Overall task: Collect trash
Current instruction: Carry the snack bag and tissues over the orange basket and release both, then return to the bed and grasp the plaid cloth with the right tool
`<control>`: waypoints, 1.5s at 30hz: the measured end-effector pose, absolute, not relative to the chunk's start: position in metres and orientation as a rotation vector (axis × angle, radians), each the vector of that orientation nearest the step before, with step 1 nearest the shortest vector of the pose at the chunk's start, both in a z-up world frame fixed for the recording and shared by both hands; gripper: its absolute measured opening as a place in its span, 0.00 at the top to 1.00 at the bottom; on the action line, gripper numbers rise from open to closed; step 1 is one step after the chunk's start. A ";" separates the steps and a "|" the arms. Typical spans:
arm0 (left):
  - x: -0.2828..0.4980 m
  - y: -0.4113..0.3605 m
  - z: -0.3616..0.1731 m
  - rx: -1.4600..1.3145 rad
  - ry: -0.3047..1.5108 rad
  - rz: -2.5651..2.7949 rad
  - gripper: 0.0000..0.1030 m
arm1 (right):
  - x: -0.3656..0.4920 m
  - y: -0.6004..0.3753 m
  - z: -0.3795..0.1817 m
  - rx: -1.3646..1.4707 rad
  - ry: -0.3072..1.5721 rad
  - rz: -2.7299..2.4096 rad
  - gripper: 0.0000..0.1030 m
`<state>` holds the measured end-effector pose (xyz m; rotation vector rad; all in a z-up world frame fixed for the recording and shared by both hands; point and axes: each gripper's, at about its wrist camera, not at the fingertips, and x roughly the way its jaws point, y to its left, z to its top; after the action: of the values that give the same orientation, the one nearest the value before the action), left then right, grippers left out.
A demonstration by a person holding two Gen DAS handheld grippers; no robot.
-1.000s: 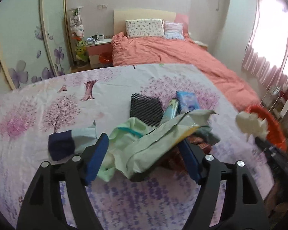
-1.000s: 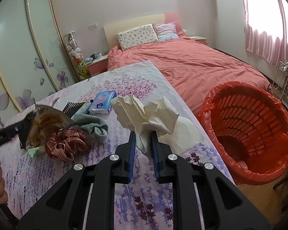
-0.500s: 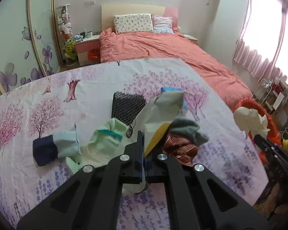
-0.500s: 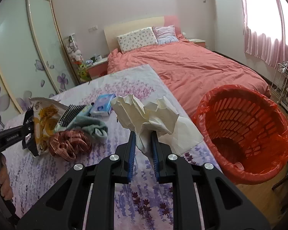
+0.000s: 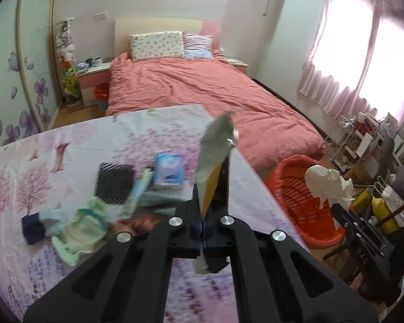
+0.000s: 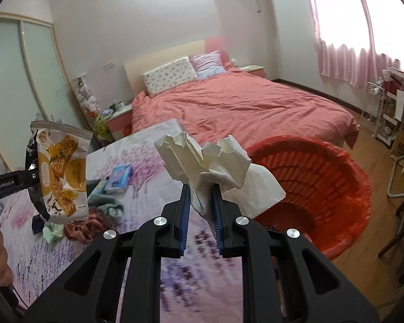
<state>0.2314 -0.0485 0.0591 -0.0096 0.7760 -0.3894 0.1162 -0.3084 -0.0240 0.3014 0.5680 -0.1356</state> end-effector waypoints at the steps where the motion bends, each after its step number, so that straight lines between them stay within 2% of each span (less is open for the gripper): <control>1: 0.231 -0.057 0.062 -0.014 0.773 -0.402 0.98 | 0.115 -0.313 -0.023 0.306 0.563 -0.145 0.84; 9: 0.229 -0.114 0.066 -0.047 0.774 -0.530 0.98 | 0.103 -0.356 -0.024 0.354 0.531 -0.221 0.84; 30: 0.246 -0.247 0.000 -0.056 0.909 -0.765 0.98 | 0.116 -0.431 -0.058 0.459 0.545 -0.339 0.84; 32: 0.251 -0.255 -0.010 -0.051 0.930 -0.760 0.96 | 0.117 -0.435 -0.060 0.479 0.547 -0.335 0.82; 37: 0.260 -0.262 -0.027 -0.041 0.970 -0.742 0.70 | 0.121 -0.441 -0.066 0.502 0.569 -0.319 0.77; 41: 0.263 -0.259 -0.033 -0.027 0.977 -0.723 0.66 | 0.121 -0.437 -0.069 0.497 0.585 -0.314 0.68; 43: 0.264 -0.252 -0.032 -0.021 0.964 -0.705 0.62 | 0.120 -0.434 -0.068 0.490 0.589 -0.317 0.60; 45: 0.262 -0.244 -0.028 -0.017 0.950 -0.688 0.59 | 0.116 -0.429 -0.065 0.473 0.585 -0.323 0.58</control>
<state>0.2616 -0.2445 -0.0279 -0.0173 0.9501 -0.6879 0.1162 -0.4294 -0.0650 0.4726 0.5847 -0.3231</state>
